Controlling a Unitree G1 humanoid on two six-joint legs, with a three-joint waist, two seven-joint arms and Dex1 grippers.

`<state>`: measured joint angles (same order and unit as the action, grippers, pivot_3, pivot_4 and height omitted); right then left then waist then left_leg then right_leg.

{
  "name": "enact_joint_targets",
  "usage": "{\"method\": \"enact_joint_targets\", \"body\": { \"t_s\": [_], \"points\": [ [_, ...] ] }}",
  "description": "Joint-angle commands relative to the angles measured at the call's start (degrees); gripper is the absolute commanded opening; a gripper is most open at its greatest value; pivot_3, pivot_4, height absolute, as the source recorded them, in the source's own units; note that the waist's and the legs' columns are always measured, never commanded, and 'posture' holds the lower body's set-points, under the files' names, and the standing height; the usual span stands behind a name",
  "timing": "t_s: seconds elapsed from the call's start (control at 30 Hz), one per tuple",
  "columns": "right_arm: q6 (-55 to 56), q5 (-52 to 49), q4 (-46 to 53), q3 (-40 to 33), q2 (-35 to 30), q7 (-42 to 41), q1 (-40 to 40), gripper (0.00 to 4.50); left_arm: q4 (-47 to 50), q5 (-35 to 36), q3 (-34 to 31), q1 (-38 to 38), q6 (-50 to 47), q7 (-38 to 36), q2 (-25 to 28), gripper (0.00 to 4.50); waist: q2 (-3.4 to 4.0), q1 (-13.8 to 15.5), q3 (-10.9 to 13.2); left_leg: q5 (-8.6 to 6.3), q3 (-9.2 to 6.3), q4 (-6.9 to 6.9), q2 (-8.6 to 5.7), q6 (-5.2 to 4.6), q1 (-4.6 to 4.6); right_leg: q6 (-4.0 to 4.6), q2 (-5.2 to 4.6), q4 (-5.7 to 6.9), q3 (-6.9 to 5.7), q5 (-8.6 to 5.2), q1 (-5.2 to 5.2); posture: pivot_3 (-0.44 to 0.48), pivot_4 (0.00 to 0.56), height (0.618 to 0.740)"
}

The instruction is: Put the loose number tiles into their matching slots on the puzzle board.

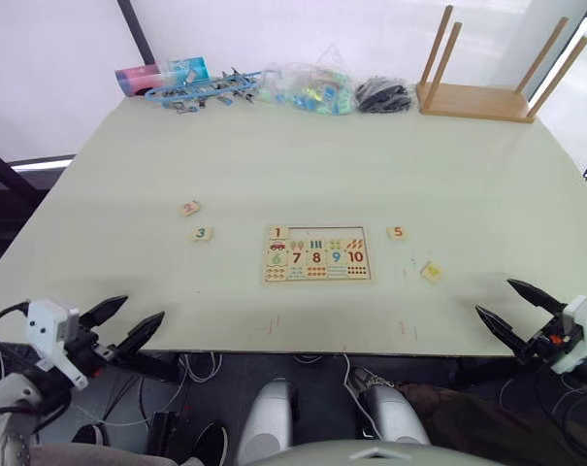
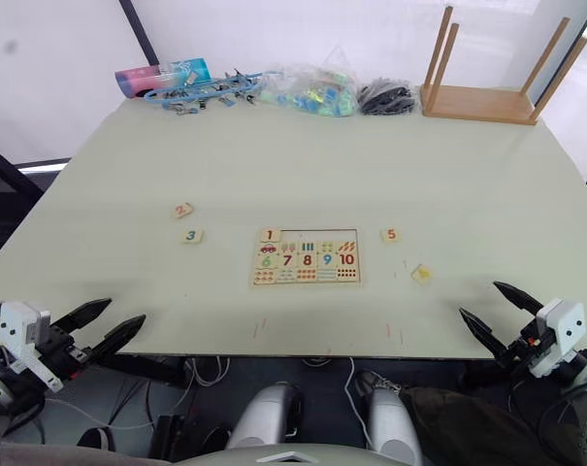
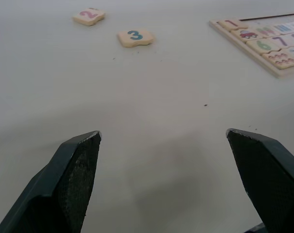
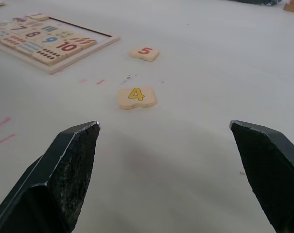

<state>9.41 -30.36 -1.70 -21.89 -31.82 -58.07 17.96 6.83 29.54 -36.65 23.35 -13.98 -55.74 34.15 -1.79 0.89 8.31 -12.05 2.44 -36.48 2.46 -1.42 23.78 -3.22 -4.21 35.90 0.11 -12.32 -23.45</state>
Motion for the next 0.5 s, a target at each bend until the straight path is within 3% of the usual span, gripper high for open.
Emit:
{"method": "enact_joint_targets", "body": {
  "t_s": [0.03,0.5],
  "points": [
    [0.82,-1.88,0.60,-2.43,-0.79,-1.90,0.82,4.50,2.29,1.58,-1.82,-0.04,1.63,0.93,0.21,4.41,0.01,-0.03,-0.01,0.00,0.01,0.00,0.00,0.00,0.00,0.00,0.00,0.00,0.00,0.00,0.00,0.000,0.150,0.740],
    [1.89,-3.06,0.35,-2.86,-0.23,-6.28,1.47,4.50,-1.37,1.50,-0.66,-2.77,3.72,0.37,1.83,4.41,0.06,-0.13,-0.03,-0.01,0.02,0.00,0.02,0.01,0.00,-0.02,0.02,-0.01,0.01,-0.01,-0.01,0.000,0.150,0.740]
  ]
}}
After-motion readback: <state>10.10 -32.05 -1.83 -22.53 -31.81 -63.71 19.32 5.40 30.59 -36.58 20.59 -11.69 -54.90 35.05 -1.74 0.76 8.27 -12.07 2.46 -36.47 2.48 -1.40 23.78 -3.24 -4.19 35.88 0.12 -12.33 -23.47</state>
